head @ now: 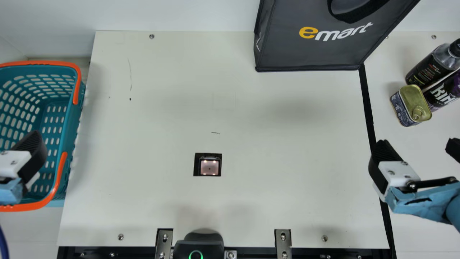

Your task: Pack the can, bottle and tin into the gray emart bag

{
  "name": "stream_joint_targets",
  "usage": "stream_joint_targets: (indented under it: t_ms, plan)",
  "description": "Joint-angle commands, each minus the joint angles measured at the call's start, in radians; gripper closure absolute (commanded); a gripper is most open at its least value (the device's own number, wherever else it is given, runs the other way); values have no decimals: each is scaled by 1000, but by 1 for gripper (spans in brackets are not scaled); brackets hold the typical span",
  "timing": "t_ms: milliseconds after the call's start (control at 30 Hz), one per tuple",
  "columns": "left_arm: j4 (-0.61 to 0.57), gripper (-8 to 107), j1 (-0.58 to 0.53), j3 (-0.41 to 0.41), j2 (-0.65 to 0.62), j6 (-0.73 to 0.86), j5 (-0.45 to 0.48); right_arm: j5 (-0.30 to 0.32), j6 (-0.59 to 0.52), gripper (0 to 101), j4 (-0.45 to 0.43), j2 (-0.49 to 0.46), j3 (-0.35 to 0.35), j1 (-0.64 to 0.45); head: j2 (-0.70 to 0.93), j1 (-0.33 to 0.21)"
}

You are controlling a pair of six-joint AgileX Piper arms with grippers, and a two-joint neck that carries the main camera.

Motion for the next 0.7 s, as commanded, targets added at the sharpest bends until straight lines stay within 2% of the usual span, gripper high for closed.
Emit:
stream_joint_targets:
  t_ms: [0,33,400,667]
  plan:
    - [0,9,0,0,0,0,0,0,0,10,0,0,0,0,-22,-33]
    - [0,9,0,0,0,0,0,0,0,10,0,0,0,0,-60,-71]
    - [0,9,0,0,0,0,0,0,0,10,0,0,0,0,-317,-322]
    - [0,9,0,0,0,0,0,0,0,10,0,0,0,0,-320,-322]
